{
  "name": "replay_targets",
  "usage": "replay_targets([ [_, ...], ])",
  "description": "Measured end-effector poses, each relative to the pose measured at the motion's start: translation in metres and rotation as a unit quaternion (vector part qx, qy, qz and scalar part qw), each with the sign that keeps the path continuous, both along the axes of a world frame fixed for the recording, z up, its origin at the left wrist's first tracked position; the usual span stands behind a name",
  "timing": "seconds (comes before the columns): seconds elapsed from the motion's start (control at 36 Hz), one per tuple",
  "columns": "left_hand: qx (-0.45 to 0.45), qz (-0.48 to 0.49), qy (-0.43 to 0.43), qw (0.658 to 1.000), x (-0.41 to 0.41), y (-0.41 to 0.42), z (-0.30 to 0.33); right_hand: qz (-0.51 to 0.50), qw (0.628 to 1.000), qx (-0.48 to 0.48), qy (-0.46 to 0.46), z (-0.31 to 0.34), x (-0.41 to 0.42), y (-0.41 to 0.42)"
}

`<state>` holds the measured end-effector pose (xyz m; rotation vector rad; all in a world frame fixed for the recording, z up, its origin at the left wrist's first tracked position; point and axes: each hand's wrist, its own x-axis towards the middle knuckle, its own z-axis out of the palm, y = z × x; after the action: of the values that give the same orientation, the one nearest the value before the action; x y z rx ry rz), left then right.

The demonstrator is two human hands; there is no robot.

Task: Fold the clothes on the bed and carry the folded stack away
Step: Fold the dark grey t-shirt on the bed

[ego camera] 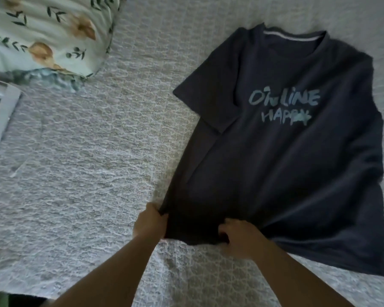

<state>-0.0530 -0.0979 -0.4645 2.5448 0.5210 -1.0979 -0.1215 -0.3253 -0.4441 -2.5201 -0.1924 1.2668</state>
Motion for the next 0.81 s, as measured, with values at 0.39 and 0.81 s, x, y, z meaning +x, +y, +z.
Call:
replay_targets([
  [0.39, -0.242, 0.260, -0.186, 0.916, 0.190, -0.134, -0.002, -0.215, 0.931, -0.009, -0.295, -0.006, 0.184, -0.056],
  [0.81, -0.445, 0.149, -0.212, 0.857, 0.291, -0.230, 0.044, -0.482, 0.768, 0.355, -0.226, -0.011, 0.307, -0.074],
])
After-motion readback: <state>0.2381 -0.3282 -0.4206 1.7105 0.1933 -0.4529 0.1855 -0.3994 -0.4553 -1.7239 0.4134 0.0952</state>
